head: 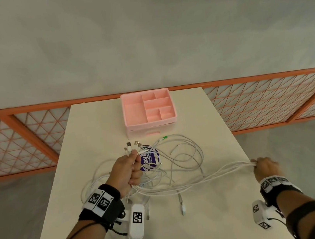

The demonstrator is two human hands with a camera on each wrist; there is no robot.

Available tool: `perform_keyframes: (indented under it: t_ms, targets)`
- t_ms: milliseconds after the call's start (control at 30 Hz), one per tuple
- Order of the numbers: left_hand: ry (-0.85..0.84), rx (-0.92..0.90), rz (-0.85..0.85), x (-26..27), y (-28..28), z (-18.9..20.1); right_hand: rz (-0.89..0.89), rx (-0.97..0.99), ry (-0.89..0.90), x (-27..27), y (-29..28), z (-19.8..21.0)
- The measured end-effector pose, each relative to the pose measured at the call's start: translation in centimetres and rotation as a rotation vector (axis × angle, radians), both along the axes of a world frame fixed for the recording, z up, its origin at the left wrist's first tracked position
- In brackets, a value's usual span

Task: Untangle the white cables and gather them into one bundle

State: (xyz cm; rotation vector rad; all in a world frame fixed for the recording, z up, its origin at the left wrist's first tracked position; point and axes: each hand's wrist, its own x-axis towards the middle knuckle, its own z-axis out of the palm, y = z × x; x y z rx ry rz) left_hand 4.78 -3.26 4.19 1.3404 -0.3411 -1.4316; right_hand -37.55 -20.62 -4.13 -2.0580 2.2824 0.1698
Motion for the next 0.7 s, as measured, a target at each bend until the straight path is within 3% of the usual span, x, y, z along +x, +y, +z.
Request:
perform_keyframes:
  t_ms: [167,267,333,400,567,700]
  targets:
    - [-0.017,-0.021,-0.005,-0.1,0.4,0.0,0.037,0.425,0.127,0.3,1.8,-2.7]
    - [-0.044,-0.053,-0.01,-0.5,0.3,0.1,0.063,0.513,0.175,2.5,1.6,-1.3]
    - [-0.062,-0.076,-0.022,-1.0,0.1,0.2,0.145,0.561,0.108,5.4,1.3,0.8]
    - [-0.077,-0.103,-0.037,-1.4,0.0,0.4,0.249,0.574,-0.108,9.4,1.1,3.2]
    - [-0.094,-0.152,-0.11,-3.0,-0.5,1.1,0.5,0.355,-0.929,20.5,4.6,8.6]
    - [-0.114,-0.193,-0.164,-4.1,-0.7,1.6,0.535,0.375,-1.322,26.3,7.8,11.2]
